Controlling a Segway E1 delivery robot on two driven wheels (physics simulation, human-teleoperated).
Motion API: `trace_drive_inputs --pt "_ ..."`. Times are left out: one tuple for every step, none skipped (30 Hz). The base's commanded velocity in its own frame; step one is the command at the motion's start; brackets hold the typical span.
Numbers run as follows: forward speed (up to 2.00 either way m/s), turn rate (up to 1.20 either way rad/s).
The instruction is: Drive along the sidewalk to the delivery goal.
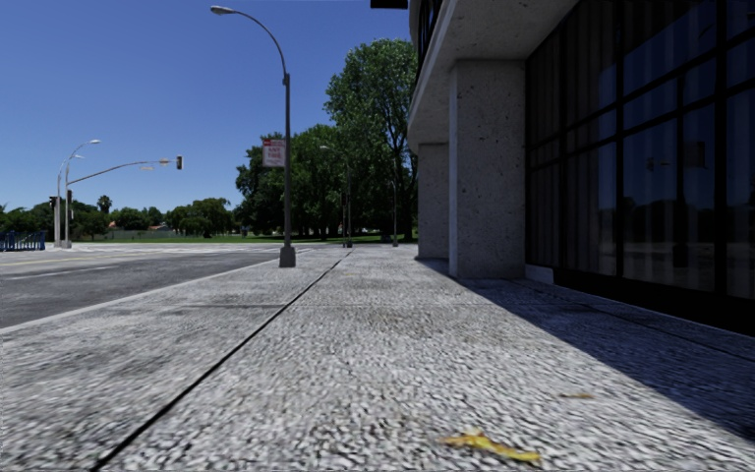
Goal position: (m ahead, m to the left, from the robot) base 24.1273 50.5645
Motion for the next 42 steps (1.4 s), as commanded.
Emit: trace_drive_inputs --pt "2.00 0.00" --pt "2.00 0.00" --pt "2.00 0.00" --pt "2.00 0.00" --pt "2.00 0.00" --pt "2.00 0.00" --pt "2.00 0.00" --pt "2.00 0.00" --pt "2.00 0.00" --pt "2.00 0.00" --pt "2.00 0.00" --pt "2.00 0.00" --pt "2.00 0.00" --pt "2.00 0.00" --pt "2.00 0.00" --pt "2.00 0.00" --pt "2.00 0.00" --pt "2.00 0.00" --pt "2.00 0.00" --pt "2.00 0.00" --pt "2.00 0.00" --pt "2.00 0.00" --pt "2.00 0.00" --pt "2.00 0.00" --pt "2.00 0.00" --pt "2.00 0.00" --pt "2.00 0.00" --pt "2.00 0.00" --pt "2.00 0.00" --pt "2.00 0.00" --pt "2.00 0.00" --pt "2.00 0.00" --pt "2.00 0.00" --pt "2.00 0.00" --pt "2.00 0.00" --pt "2.00 0.00" --pt "2.00 0.00" --pt "2.00 0.00" --pt "2.00 0.00" --pt "2.00 0.00" --pt "2.00 0.00" --pt "2.00 0.00"
